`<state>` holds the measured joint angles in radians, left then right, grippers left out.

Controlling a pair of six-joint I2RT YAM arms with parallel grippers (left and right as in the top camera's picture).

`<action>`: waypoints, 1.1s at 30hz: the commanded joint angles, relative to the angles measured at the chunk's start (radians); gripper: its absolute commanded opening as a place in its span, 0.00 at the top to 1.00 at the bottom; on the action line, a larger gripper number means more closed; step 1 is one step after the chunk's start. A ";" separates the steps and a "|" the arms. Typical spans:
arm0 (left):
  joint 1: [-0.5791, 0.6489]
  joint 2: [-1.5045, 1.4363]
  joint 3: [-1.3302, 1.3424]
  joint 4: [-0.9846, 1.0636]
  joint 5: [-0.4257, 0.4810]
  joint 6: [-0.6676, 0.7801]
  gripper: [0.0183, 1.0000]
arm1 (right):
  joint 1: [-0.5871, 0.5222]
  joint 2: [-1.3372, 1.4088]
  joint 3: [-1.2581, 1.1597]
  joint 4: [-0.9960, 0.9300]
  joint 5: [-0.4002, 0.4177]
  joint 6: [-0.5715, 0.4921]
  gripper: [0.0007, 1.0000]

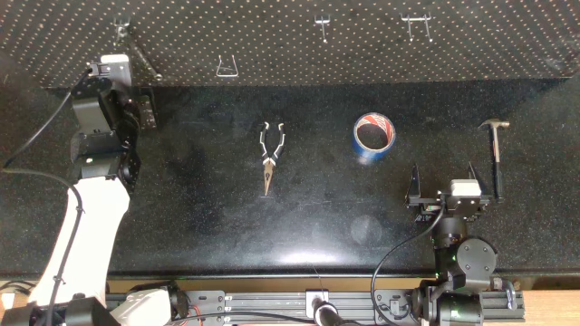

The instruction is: Place Tools Onto Pegboard

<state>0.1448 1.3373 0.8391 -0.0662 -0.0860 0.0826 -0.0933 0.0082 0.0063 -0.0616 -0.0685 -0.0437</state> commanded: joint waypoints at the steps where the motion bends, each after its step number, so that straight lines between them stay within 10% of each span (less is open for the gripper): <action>1: -0.002 0.006 0.026 0.003 -0.004 0.004 0.30 | -0.002 -0.007 -0.002 -0.006 0.009 -0.011 0.02; 8: -0.002 0.002 0.030 0.003 0.064 0.003 0.02 | -0.002 -0.007 -0.002 -0.006 0.009 -0.011 0.03; 19: -0.023 -0.152 0.031 -0.288 0.206 -0.095 0.01 | -0.002 -0.007 -0.002 -0.006 0.009 -0.011 0.03; 33: -0.512 -0.037 0.192 -0.739 0.153 -0.337 0.00 | -0.002 -0.007 -0.002 -0.006 0.009 -0.011 0.02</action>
<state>-0.2874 1.1538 0.8936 -0.7216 0.0978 -0.1715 -0.0933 0.0082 0.0063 -0.0616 -0.0685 -0.0437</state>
